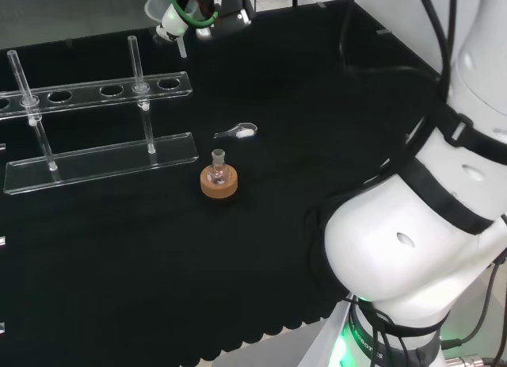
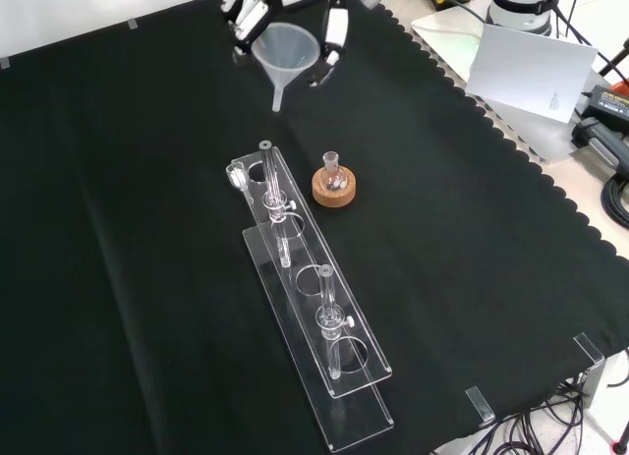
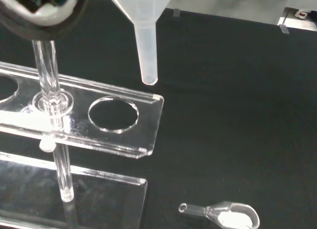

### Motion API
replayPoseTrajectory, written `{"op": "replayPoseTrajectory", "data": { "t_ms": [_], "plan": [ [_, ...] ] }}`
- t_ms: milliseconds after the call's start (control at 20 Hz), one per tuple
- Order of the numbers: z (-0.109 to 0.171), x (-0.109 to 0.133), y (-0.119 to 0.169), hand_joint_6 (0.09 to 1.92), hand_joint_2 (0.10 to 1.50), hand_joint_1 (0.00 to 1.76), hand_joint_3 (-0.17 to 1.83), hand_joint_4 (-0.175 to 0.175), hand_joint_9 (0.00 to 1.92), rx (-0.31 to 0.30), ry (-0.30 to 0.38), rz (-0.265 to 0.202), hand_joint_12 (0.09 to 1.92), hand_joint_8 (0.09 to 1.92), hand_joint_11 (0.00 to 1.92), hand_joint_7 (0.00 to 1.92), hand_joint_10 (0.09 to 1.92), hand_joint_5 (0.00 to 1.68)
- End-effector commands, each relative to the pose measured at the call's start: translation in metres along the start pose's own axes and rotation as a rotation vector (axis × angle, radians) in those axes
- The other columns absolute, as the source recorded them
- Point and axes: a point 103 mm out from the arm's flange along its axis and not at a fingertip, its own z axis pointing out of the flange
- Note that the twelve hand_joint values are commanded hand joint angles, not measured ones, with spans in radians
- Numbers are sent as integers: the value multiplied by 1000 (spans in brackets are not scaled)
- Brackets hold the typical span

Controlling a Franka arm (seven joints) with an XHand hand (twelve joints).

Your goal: Place the funnel on the round-bottom flask.

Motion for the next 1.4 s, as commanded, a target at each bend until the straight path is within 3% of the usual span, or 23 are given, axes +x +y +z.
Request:
{"op": "replayPoseTrajectory", "data": {
  "t_ms": [50, 150, 300, 900, 1400],
  "plan": [
    [0, -9, -33, 782, 721, 886, 593, 37, 1192, 7, 33, 30, 1247, 909, 679, 1002, 647, 963],
    [2, -10, -40, 911, 885, 973, 366, 127, 1196, 8, 38, 36, 1251, 912, 680, 1003, 644, 991],
    [8, -14, -49, 974, 1020, 1011, 149, 170, 1198, 11, 49, 56, 1251, 913, 681, 1004, 642, 997],
    [45, -21, -69, 980, 1046, 1017, 102, 175, 1201, 28, 107, 69, 1250, 913, 683, 1006, 642, 998],
    [87, -18, -68, 980, 1051, 1016, 91, 175, 1203, 91, 108, 67, 1245, 914, 674, 1010, 643, 998]
  ]
}}
